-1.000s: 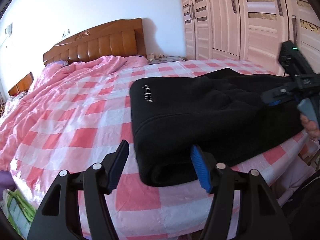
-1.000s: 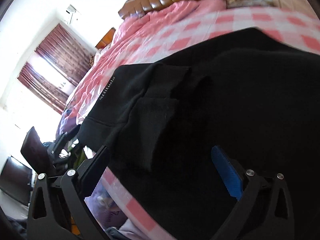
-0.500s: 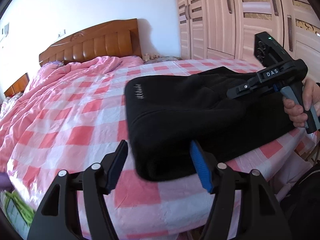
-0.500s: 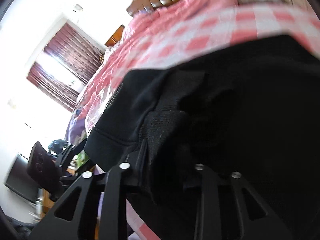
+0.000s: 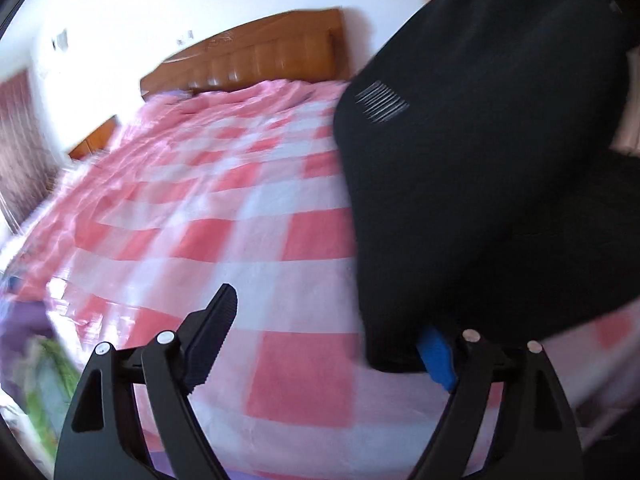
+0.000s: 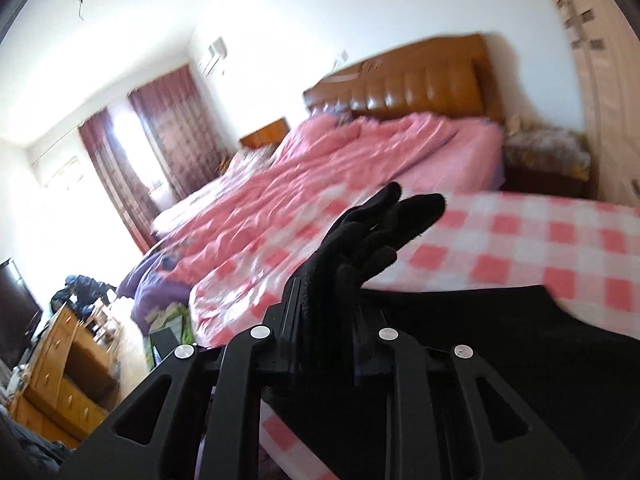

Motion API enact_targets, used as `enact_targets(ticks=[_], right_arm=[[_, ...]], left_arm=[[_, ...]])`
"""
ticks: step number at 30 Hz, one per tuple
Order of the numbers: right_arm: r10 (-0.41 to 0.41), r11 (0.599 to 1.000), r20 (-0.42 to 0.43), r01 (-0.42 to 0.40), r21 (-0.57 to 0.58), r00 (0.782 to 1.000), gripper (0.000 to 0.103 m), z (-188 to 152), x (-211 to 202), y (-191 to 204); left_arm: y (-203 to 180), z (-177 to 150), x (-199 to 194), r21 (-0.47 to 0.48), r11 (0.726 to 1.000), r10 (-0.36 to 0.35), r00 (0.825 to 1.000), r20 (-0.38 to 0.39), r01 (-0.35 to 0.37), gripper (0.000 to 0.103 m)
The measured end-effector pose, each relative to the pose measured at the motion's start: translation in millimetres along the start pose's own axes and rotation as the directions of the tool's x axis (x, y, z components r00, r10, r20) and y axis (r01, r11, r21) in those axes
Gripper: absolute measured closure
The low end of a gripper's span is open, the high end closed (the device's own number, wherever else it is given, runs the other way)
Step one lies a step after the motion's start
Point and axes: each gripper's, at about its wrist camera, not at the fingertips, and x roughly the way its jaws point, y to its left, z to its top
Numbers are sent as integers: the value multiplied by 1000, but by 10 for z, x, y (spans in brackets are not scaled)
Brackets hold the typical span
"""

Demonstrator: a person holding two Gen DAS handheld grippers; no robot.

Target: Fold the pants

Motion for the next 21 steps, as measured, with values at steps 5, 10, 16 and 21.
enact_targets(ticks=[5, 10, 16, 21], right_arm=[[-115, 987, -50, 120, 107, 992, 85, -563, -166, -539], [-159, 953, -168, 196, 232, 973, 85, -1292, 52, -1075], [-142, 963, -122, 165, 211, 982, 85, -1233, -40, -1012], [-141, 961, -109, 162, 225, 984, 85, -1274, -91, -961]], left_arm=[[40, 25, -32, -22, 1000, -12, 1000, 1, 12, 18], [2, 66, 10, -6, 1000, -11, 1000, -18, 11, 18], [-2, 86, 25, 3, 1000, -3, 999, -36, 4, 17], [-14, 76, 2, -9, 1000, -8, 999, -43, 8, 17]])
